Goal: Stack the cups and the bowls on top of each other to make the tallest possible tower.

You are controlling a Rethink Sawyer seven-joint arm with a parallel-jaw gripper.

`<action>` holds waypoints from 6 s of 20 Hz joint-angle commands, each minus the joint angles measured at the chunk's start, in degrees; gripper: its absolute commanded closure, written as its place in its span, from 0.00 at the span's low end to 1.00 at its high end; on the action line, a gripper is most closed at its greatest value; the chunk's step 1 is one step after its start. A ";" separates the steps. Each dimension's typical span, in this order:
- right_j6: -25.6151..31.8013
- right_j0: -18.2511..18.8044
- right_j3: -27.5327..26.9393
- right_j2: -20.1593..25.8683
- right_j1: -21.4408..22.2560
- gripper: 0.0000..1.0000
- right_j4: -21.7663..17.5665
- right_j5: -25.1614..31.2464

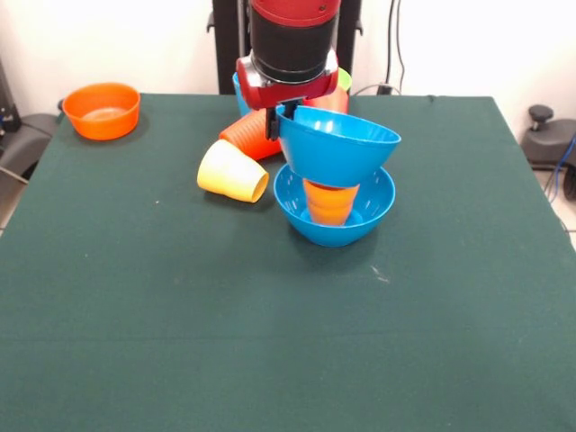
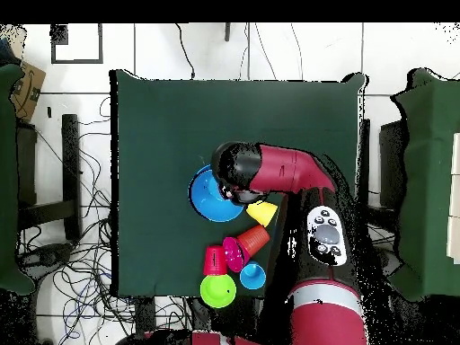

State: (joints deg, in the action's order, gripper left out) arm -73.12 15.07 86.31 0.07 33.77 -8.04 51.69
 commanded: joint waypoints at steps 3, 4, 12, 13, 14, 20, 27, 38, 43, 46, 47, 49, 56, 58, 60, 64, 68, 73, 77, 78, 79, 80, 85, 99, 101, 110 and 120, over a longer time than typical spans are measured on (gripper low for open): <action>-11.34 -1.50 3.10 1.63 -1.96 1.00 0.85 -3.13; -11.39 -1.50 3.24 1.68 -1.92 1.00 0.77 -3.10; -11.38 -0.91 4.79 2.65 -1.35 1.00 0.77 -2.86; -11.36 -0.86 4.86 2.76 -1.45 1.00 0.84 -2.69; -11.23 -0.70 4.97 2.98 -1.57 1.00 1.03 -2.50; -10.40 -0.26 4.89 3.90 -2.36 1.00 1.80 -1.00; -9.62 0.27 6.05 4.45 -2.37 1.00 2.51 -2.00; -8.83 0.89 7.65 4.90 -1.84 1.00 2.60 -3.14; -9.21 0.61 6.67 4.56 -2.30 1.00 2.12 -3.27; -9.82 0.18 5.54 3.98 -2.72 1.00 1.51 -4.00; -10.07 0.05 5.27 3.79 -2.81 1.00 1.37 -4.25; -10.40 -0.16 4.79 3.50 -2.98 1.00 1.13 -4.42; -10.82 -0.35 4.49 3.12 -3.19 1.00 0.81 -4.99; -10.85 -0.38 4.39 3.12 -3.32 1.00 0.77 -5.11; -10.72 -0.31 4.41 3.25 -3.33 1.00 0.84 -5.11; -10.54 -0.20 4.29 3.44 -3.42 1.00 0.92 -5.14; -10.46 -0.11 4.42 3.46 -3.35 1.00 0.94 -5.26; -10.36 0.01 4.43 3.58 -3.45 1.00 1.00 -5.40; -9.26 0.53 5.70 4.07 -2.84 1.00 1.32 -4.14; -9.18 0.51 5.88 4.04 -2.86 1.00 1.24 -4.01; -9.10 0.50 6.06 4.02 -2.89 1.00 1.17 -3.89; -9.01 0.48 6.23 3.99 -2.92 1.00 1.09 -3.76; -8.92 0.40 6.53 3.71 -2.79 1.00 0.82 -3.25; -7.86 0.29 8.69 2.07 -2.37 1.00 -1.68 -3.35; -7.94 0.18 8.41 2.05 -2.46 1.00 -1.58 -3.05; -8.41 -0.21 7.56 2.19 -3.24 1.00 -1.35 -3.45; -9.24 -0.41 7.01 2.15 -4.11 1.00 -1.19 -4.57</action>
State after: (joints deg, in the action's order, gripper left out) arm -76.50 15.22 92.43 -0.23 33.80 -6.39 51.68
